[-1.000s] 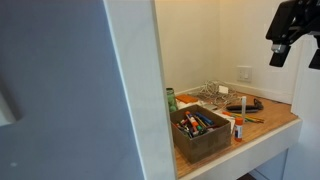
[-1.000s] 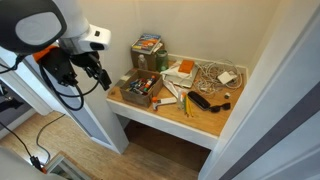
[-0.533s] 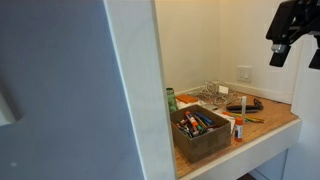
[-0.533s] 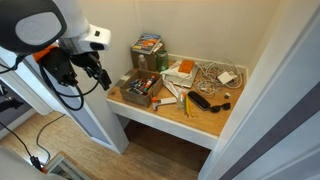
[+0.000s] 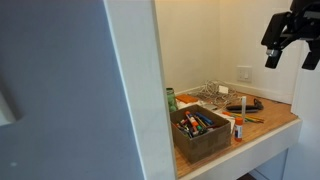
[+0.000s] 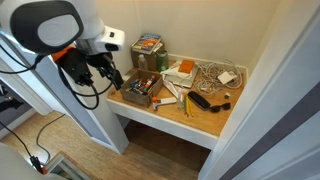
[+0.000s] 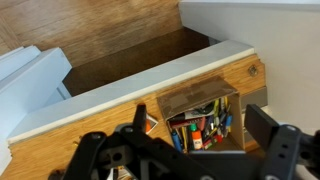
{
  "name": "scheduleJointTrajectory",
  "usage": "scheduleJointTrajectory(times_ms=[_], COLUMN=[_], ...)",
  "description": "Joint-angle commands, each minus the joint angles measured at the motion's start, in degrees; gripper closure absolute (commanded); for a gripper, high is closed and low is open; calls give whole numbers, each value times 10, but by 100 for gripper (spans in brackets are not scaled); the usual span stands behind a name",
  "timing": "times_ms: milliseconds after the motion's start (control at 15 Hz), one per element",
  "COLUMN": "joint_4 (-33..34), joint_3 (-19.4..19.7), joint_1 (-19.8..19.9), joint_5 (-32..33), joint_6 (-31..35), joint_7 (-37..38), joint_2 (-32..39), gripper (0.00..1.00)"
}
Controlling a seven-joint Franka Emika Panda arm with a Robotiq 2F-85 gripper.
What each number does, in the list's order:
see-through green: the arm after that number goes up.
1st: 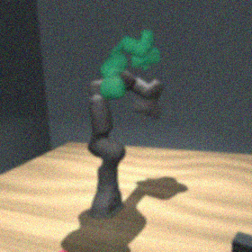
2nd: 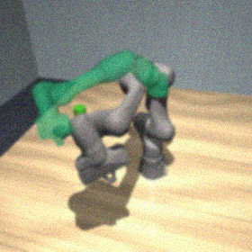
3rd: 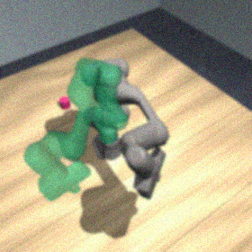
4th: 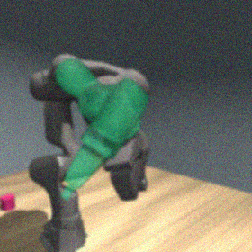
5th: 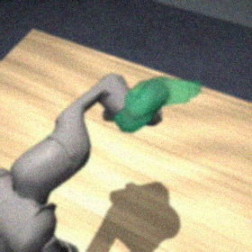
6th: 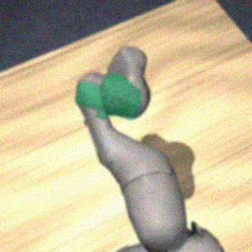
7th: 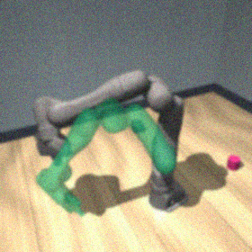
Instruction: Put the white object in the brown box
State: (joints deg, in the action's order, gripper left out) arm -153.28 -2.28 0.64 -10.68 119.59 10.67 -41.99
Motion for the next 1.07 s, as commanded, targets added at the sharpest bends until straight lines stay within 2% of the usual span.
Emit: scheduleJointTrajectory(times_ms=[0,467,733,1000], joint_4=[58,183,254,325], joint_3=[7,20,38,57], joint_1=[25,48,49,48], joint_5=[34,84,103,88], joint_6=[37,121,129,126], joint_7=[-14,-3,-5,-28], joint_2=[116,308,406,485], gripper=[0,0,0,0])
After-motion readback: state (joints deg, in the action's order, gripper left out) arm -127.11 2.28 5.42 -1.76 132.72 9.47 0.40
